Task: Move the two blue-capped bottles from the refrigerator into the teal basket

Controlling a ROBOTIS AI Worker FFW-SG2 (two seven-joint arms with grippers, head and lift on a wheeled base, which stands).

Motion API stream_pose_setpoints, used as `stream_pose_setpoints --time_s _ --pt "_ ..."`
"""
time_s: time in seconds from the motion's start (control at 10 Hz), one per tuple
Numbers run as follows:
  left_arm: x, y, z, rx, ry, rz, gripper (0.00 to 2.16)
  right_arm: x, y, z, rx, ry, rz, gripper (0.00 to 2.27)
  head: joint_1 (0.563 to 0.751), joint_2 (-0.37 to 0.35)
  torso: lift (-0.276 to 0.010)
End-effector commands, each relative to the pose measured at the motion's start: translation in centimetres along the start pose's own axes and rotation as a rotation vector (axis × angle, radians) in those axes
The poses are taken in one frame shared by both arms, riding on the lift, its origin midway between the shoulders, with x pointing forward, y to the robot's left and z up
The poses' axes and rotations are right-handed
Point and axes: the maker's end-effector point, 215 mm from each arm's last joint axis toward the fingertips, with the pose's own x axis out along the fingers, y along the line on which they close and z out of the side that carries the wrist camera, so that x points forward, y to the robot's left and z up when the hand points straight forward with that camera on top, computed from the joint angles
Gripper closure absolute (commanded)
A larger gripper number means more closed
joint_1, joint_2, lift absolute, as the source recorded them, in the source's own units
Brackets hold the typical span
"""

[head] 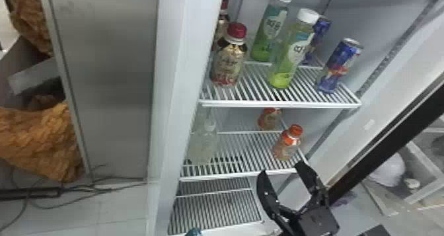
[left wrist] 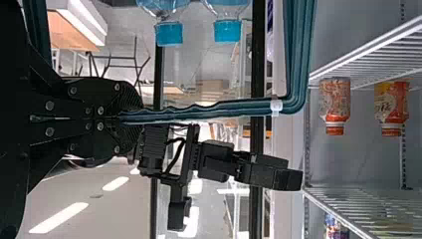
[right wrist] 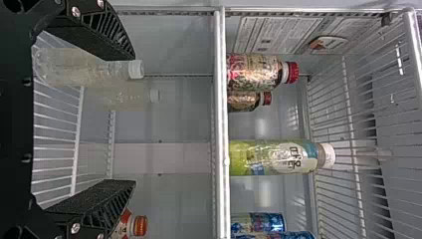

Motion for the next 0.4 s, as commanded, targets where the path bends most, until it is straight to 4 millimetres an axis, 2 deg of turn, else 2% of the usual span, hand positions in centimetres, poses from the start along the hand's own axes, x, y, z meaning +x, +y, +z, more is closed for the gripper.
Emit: stream_pose_setpoints --time_s 0.0,0.3 --pt "0.00 0.01 -0.07 -0.001 0.001 0.000 1.14 0.00 -0.03 0.08 0.001 -0.003 -0.001 0.13 0.695 -0.350 -0.144" --pt "-0.09 -0.02 -0.12 -0.005 0.001 -0.002 1.14 -0.05 -0.16 0.21 0.004 -0.009 -0.006 0.13 0.695 -0.350 -0.144"
